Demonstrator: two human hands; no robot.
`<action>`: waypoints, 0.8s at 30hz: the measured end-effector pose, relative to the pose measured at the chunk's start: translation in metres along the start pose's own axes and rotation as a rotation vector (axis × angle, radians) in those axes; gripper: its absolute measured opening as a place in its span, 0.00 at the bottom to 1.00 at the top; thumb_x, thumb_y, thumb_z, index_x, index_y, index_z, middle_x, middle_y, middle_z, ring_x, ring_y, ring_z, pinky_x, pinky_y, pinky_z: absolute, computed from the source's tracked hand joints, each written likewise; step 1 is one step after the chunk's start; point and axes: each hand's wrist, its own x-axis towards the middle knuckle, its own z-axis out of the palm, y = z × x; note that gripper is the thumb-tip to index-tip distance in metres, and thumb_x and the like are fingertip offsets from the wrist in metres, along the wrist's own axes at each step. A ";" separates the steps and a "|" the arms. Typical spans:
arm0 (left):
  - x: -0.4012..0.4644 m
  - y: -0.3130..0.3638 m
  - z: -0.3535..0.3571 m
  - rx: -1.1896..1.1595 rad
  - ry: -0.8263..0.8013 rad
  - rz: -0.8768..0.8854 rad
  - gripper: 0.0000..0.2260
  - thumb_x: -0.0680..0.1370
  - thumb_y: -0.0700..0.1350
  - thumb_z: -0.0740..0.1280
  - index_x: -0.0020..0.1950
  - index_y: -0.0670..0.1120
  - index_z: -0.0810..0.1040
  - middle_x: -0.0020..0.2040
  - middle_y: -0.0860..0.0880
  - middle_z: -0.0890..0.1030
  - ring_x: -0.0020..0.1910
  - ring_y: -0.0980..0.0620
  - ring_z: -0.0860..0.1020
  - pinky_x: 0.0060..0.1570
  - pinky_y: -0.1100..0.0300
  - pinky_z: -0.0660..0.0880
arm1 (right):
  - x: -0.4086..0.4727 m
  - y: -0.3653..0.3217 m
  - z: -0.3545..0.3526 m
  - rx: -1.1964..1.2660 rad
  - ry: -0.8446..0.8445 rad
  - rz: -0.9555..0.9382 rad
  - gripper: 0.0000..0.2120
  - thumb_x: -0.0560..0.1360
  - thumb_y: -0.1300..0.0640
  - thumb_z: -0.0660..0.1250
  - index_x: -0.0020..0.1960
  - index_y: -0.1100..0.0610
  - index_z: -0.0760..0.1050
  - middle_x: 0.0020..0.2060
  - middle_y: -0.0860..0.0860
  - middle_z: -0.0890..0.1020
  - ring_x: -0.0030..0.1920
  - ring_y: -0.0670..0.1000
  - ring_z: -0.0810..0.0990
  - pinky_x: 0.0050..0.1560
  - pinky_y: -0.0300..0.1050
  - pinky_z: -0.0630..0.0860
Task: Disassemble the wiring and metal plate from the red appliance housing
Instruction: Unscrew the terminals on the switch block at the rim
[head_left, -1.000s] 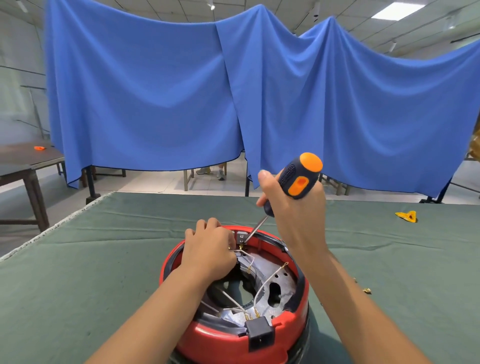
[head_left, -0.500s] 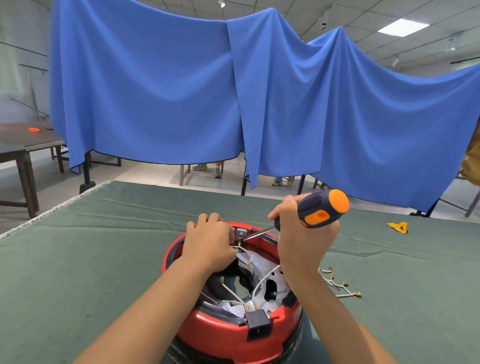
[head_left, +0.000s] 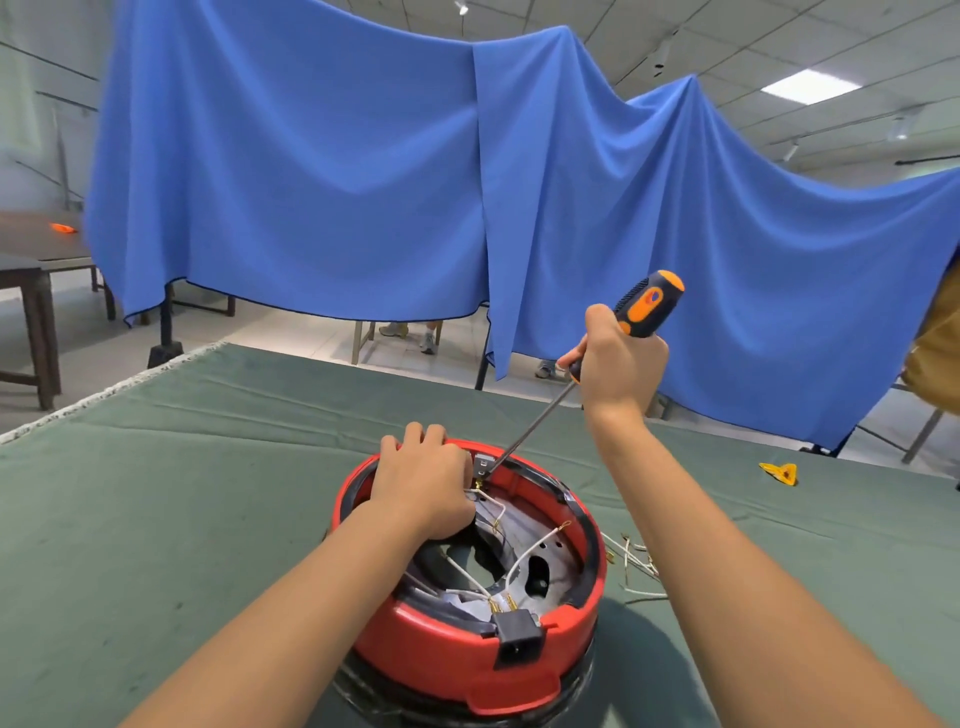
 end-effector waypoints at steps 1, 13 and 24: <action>0.000 0.000 0.000 0.002 0.002 0.002 0.13 0.71 0.47 0.64 0.55 0.54 0.78 0.62 0.49 0.70 0.63 0.46 0.64 0.61 0.50 0.60 | 0.008 0.002 0.003 -0.008 0.018 0.045 0.10 0.64 0.54 0.62 0.28 0.59 0.69 0.15 0.50 0.73 0.24 0.51 0.75 0.29 0.41 0.71; 0.000 -0.001 -0.001 -0.010 0.022 0.003 0.14 0.71 0.46 0.63 0.56 0.55 0.78 0.65 0.49 0.68 0.65 0.47 0.63 0.63 0.50 0.59 | 0.027 0.027 -0.012 0.074 0.231 0.252 0.09 0.64 0.55 0.63 0.26 0.57 0.69 0.15 0.50 0.73 0.19 0.48 0.72 0.22 0.36 0.65; 0.000 0.000 -0.002 -0.008 0.013 0.003 0.14 0.72 0.46 0.64 0.56 0.53 0.78 0.64 0.48 0.68 0.65 0.46 0.63 0.64 0.49 0.59 | -0.028 0.017 -0.032 0.140 0.143 -0.104 0.14 0.64 0.58 0.61 0.28 0.69 0.71 0.17 0.53 0.75 0.20 0.48 0.74 0.24 0.33 0.69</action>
